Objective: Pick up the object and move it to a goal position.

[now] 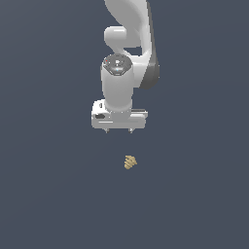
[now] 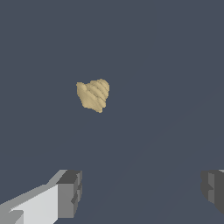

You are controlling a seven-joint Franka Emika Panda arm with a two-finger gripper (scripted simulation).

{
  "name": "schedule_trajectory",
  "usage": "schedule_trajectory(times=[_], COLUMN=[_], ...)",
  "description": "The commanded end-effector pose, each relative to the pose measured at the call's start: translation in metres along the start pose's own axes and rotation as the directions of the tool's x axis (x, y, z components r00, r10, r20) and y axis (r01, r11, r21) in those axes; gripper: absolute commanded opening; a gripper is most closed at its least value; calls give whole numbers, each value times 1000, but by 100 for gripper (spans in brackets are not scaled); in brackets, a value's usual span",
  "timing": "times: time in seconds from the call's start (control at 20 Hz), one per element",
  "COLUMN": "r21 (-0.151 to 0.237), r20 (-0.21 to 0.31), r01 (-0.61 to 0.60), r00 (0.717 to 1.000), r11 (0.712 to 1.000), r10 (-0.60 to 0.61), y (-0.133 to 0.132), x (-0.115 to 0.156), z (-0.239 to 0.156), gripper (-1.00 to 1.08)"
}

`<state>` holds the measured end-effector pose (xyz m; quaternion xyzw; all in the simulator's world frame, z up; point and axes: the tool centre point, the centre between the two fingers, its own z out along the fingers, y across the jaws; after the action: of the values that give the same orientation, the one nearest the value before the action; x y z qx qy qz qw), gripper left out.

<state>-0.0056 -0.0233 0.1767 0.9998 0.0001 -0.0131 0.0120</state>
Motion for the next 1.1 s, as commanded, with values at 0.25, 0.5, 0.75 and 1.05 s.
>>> schedule_trajectory(times=[0.25,0.5,0.75,1.05], r21=[-4,-7,-8,-11], r20=[-12,-25,-23,-22], r01=[-5,-13,3,74], r00=[1000,1000,1000,997], r11=[1000,1000,1000,997], r10=[5,13,-4,-75], y=[1,1,0,-4], x=[5,11,11,18], z=[-3,-6,-4,3], gripper=[100,100,100,100])
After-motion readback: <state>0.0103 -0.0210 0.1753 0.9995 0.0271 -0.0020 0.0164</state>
